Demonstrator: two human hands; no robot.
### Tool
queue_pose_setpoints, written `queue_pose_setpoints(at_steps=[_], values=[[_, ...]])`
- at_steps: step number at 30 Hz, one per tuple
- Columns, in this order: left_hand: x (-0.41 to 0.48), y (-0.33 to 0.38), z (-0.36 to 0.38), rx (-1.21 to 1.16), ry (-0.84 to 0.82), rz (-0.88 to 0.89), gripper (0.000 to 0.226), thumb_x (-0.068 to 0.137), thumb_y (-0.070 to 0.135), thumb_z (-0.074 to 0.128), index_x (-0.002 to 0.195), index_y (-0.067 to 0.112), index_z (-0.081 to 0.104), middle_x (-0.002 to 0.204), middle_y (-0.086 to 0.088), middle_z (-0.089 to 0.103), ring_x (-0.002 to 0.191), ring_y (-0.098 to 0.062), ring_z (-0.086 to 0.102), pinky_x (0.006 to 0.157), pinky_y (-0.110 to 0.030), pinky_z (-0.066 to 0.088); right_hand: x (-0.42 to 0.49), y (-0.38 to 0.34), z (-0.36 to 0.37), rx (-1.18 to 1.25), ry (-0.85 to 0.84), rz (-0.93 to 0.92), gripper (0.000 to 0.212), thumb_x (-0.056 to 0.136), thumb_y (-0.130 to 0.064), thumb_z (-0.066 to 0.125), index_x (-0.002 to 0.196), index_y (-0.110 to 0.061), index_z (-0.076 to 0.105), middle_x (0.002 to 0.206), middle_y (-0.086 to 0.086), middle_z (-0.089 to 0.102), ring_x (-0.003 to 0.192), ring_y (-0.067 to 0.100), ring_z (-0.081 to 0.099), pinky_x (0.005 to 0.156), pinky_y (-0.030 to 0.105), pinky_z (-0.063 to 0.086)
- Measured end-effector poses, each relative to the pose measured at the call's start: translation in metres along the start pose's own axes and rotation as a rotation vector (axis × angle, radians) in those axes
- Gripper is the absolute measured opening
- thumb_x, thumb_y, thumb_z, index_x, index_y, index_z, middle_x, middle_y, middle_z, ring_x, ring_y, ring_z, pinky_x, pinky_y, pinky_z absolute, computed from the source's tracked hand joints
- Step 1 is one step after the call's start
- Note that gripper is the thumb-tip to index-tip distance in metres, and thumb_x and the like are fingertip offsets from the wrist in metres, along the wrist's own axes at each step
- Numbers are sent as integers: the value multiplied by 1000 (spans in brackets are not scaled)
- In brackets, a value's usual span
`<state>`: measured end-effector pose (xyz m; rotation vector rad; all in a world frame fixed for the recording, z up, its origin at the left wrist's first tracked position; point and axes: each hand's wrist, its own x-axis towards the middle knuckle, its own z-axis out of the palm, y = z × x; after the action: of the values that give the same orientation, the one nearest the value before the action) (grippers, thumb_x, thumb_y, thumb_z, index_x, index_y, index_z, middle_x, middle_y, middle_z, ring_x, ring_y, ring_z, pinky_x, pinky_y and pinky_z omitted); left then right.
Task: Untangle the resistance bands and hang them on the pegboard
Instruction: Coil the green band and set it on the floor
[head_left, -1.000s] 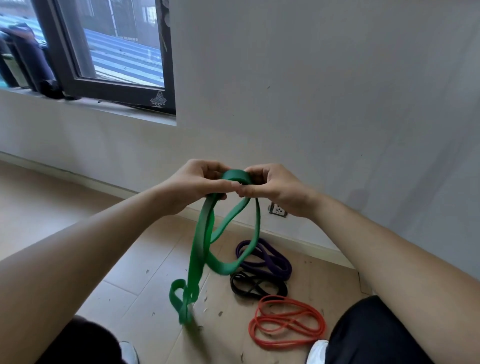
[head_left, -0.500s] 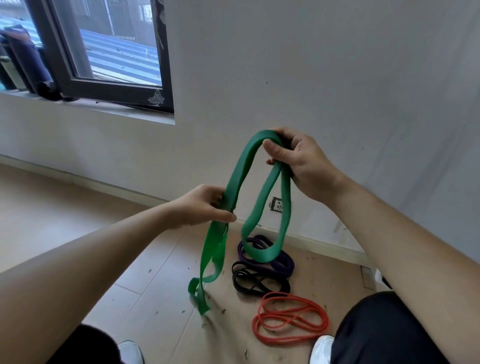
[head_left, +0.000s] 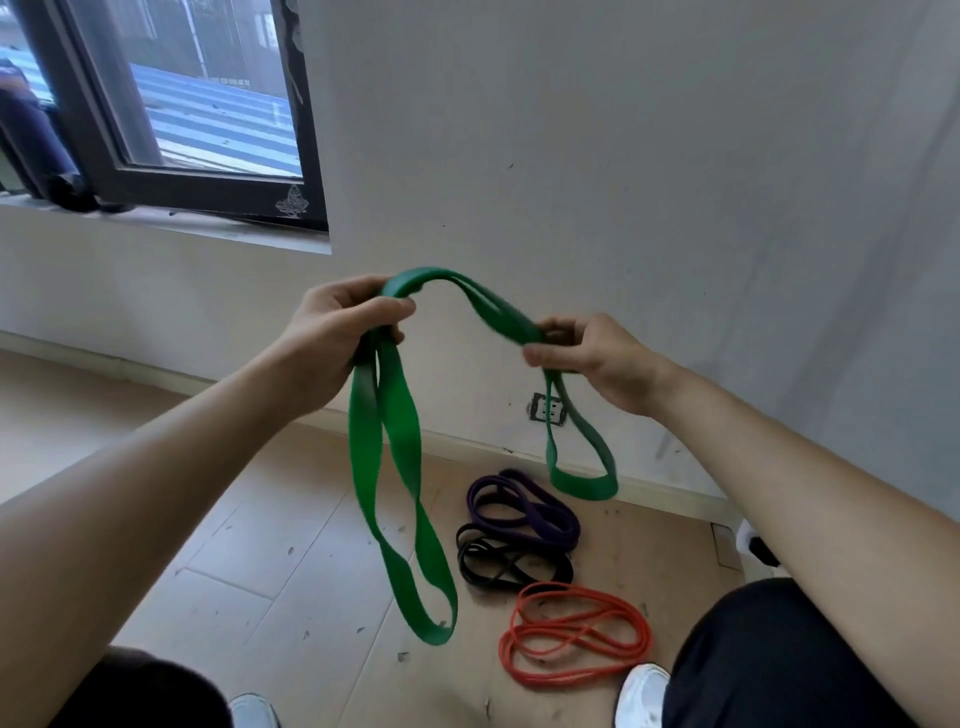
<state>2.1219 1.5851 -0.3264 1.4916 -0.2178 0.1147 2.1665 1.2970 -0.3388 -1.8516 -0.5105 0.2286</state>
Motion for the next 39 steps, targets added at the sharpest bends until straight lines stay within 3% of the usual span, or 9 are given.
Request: queue_pose_setpoints(at_steps=[4, 9, 12, 17, 21, 25, 33, 37, 39], values=[[-4, 4, 14, -10, -85, 17, 22, 79, 14, 72, 101, 12, 75, 72, 5, 59, 65, -9, 51, 75, -29, 42, -1, -4, 22, -142, -159, 65, 55, 78, -30, 83, 126, -11, 63, 113, 6, 71, 106, 19, 69, 100, 35, 53], [-9, 4, 29, 91, -222, 3, 33, 79, 15, 73, 111, 5, 70, 73, 9, 66, 66, -8, 51, 66, -21, 42, 3, -17, 47, -3, -185, -25, 62, 83, -14, 81, 138, -14, 53, 124, 10, 64, 112, 13, 66, 91, 26, 54], [-11, 2, 30, 151, -244, 1, 36, 77, 18, 76, 110, 4, 73, 83, -1, 68, 71, -13, 51, 68, -26, 40, 7, -21, 52, 130, -155, -93, 63, 84, -7, 79, 140, -12, 51, 124, 11, 66, 113, 13, 65, 92, 27, 51], [-13, 1, 19, 253, -253, -47, 39, 68, 25, 83, 102, 7, 77, 82, -9, 64, 74, -22, 47, 65, -28, 37, 9, -25, 57, 14, -166, -137, 28, 88, -5, 75, 114, 2, 67, 93, 6, 68, 90, 14, 64, 86, 31, 50], [-16, -1, 12, 345, -300, -89, 25, 79, 11, 83, 102, 6, 74, 79, 0, 72, 70, -8, 63, 64, -17, 47, 7, -33, 49, -172, -174, -139, 25, 86, -20, 79, 105, -3, 73, 83, 2, 67, 78, 10, 60, 73, 27, 48], [-18, -2, 10, 362, -309, -98, 39, 67, 25, 84, 99, 7, 73, 87, -8, 75, 80, -15, 69, 78, -26, 55, 3, -41, 48, -151, -159, -164, 26, 85, -17, 81, 105, -3, 74, 87, 6, 70, 80, 12, 64, 75, 26, 51], [-21, -22, 26, 394, -396, -107, 26, 77, 18, 82, 94, 7, 65, 88, -11, 63, 83, -23, 65, 90, -46, 55, -6, -54, 43, 88, -52, -265, 22, 89, -16, 70, 106, -2, 66, 82, -7, 64, 78, 6, 60, 76, 29, 50], [-24, -29, 40, 367, -371, -139, 37, 68, 36, 80, 92, 13, 62, 102, -29, 65, 109, -47, 65, 104, -61, 49, -11, -58, 26, 186, 24, -268, 20, 86, -22, 69, 101, -9, 64, 69, -12, 57, 68, 8, 53, 73, 26, 48], [-23, -27, 46, 326, -356, -126, 37, 68, 39, 79, 91, 15, 62, 112, -31, 66, 114, -47, 62, 105, -60, 47, -13, -57, 22, 233, 44, -260, 21, 86, -23, 70, 101, -9, 63, 67, -9, 53, 67, 12, 49, 73, 27, 47]])
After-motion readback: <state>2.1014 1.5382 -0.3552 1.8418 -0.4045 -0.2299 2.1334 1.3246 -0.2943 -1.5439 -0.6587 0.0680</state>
